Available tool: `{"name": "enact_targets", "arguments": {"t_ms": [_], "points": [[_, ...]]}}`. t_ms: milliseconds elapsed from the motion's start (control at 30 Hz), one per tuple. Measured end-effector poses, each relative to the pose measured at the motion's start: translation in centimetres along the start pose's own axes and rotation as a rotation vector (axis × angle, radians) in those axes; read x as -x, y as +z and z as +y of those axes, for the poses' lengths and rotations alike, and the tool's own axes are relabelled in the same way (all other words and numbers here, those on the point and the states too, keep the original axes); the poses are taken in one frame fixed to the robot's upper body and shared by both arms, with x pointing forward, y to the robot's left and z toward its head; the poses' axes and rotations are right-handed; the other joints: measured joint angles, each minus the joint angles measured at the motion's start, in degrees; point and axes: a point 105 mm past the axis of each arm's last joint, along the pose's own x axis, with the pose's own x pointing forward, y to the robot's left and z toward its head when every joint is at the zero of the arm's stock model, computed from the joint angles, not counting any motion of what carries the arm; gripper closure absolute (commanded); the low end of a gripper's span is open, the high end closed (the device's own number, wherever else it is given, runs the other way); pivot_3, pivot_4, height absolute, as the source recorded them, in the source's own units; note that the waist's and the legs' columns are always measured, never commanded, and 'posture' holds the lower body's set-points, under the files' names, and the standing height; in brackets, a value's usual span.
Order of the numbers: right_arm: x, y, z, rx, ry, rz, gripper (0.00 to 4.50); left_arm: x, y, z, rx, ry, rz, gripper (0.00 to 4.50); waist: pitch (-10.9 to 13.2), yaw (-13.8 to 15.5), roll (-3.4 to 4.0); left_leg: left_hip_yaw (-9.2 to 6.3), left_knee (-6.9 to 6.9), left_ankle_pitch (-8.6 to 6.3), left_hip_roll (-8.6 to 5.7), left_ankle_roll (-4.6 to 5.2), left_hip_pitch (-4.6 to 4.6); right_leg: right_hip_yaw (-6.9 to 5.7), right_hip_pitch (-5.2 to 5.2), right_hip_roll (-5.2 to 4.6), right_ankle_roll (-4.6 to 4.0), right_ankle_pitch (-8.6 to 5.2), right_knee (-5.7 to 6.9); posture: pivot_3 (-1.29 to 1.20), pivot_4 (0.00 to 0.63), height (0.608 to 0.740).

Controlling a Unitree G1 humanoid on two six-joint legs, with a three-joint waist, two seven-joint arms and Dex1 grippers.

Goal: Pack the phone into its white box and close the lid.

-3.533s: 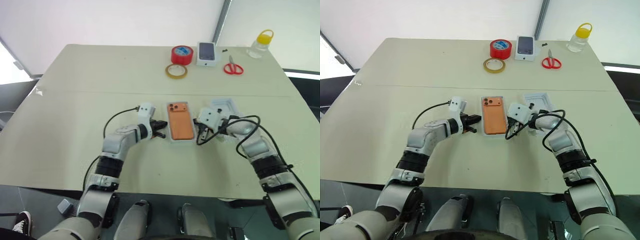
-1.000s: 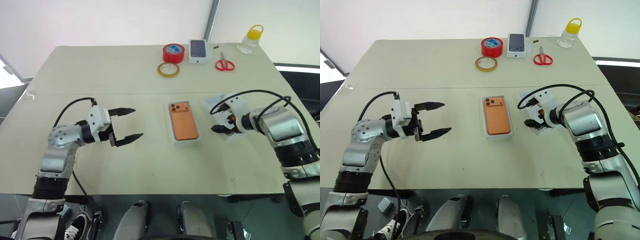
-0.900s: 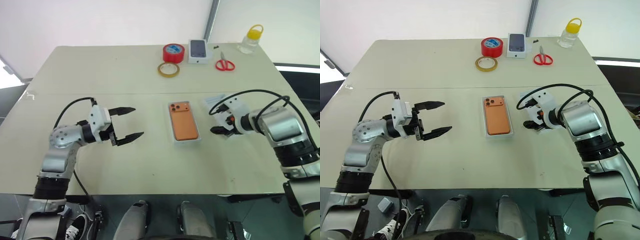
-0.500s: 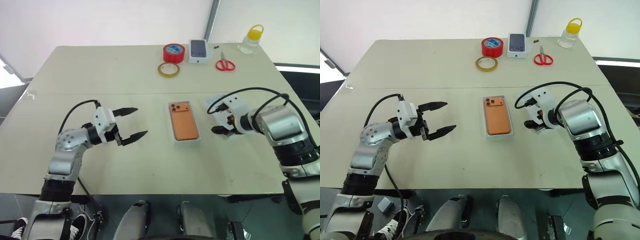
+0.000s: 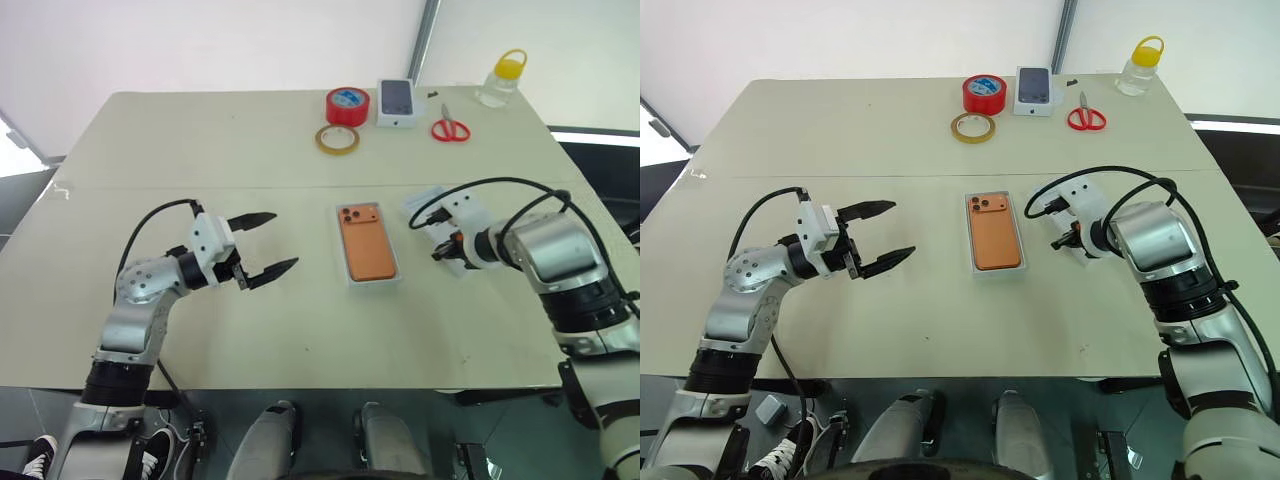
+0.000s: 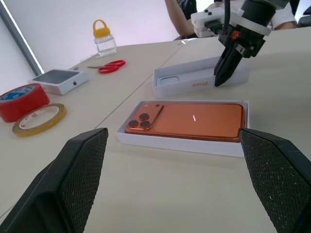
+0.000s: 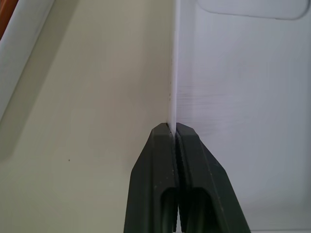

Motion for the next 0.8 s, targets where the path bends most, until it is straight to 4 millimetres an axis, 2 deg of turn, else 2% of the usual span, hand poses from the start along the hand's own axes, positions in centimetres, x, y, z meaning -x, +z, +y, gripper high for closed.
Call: {"name": "enact_targets", "arguments": {"t_ms": [200, 300, 400, 433, 500, 567, 633, 733, 800], "points": [[0.1, 0.0, 0.1, -0.014, -0.013, 0.004, 4.48, 0.0, -0.2, 0.1, 0.017, 0.015, 0.007, 0.00, 0.0, 0.1, 0.00, 0.00, 0.00, 0.00, 0.00, 0.00, 0.00, 0.00, 0.00, 0.00, 0.00, 0.00, 0.00, 0.00, 0.150, 0.740], [0.1, 0.6, -0.9, -0.101, -0.038, -0.005, 4.48, 0.0, -0.2, 0.1, 0.018, 0.016, 0.007, 0.00, 0.0, 0.0, 0.01, 0.01, -0.02, 0.00, -0.01, 0.00, 0.00, 0.01, -0.02, 0.00, 0.00, 0.00, 0.01, 0.00, 0.150, 0.740], [0.8, 2.8, -1.9, -0.224, -0.035, -0.090, 4.48, 0.0, -0.4, 0.4, 0.028, 0.026, 0.011, 0.00, 0.0, -0.1, 0.01, 0.02, -0.07, 0.01, -0.01, -0.01, -0.01, 0.02, -0.07, 0.02, -0.01, 0.00, 0.02, 0.00, 0.150, 0.740], [1.2, 4.2, -1.8, -0.283, 0.000, -0.152, 4.48, -0.1, -0.4, 0.6, 0.032, 0.032, 0.010, 0.00, 0.0, -0.3, 0.01, 0.02, -0.08, 0.02, 0.01, -0.02, -0.01, 0.03, -0.08, 0.03, -0.01, 0.01, 0.05, 0.00, 0.150, 0.740], [2.4, 7.2, -1.3, -0.371, 0.084, -0.285, 4.48, -0.5, -0.3, 1.0, 0.042, 0.040, 0.002, 0.00, 0.0, -0.2, 0.02, 0.01, -0.11, 0.03, 0.02, -0.05, -0.01, 0.02, -0.10, 0.05, -0.01, 0.01, 0.07, 0.00, 0.150, 0.740], [3.2, 9.0, -1.0, -0.431, 0.143, -0.369, 4.48, -0.7, -0.1, 1.3, 0.038, 0.048, -0.005, 0.00, 0.0, -0.1, 0.02, 0.01, -0.12, 0.03, 0.01, -0.05, -0.01, 0.03, -0.10, 0.04, -0.01, 0.01, 0.06, 0.00, 0.150, 0.740], [3.7, 10.0, -0.4, -0.513, 0.240, -0.443, 4.48, -0.6, -0.2, 1.4, 0.046, 0.061, -0.001, 0.00, 0.0, 0.1, 0.02, 0.01, -0.12, 0.03, -0.01, -0.04, -0.02, 0.03, -0.09, 0.02, -0.01, 0.01, 0.03, 0.00, 0.150, 0.740], [3.9, 11.0, 2.4, -0.616, 0.440, -0.518, 4.48, -0.8, -0.5, 2.0, 0.095, 0.101, -0.002, 0.00, 0.0, 0.0, 0.02, 0.01, -0.12, 0.03, -0.01, -0.04, -0.02, 0.03, -0.12, 0.02, -0.01, 0.02, 0.09, 0.00, 0.150, 0.740], [3.7, 10.9, 3.9, -0.661, 0.510, -0.537, 4.48, -1.0, -0.2, 2.7, 0.118, 0.136, -0.011, 0.00, 0.0, -0.1, 0.02, -0.01, -0.10, 0.04, 0.01, -0.05, -0.03, 0.03, -0.14, 0.04, -0.01, 0.01, 0.15, 0.00, 0.150, 0.740]]}}
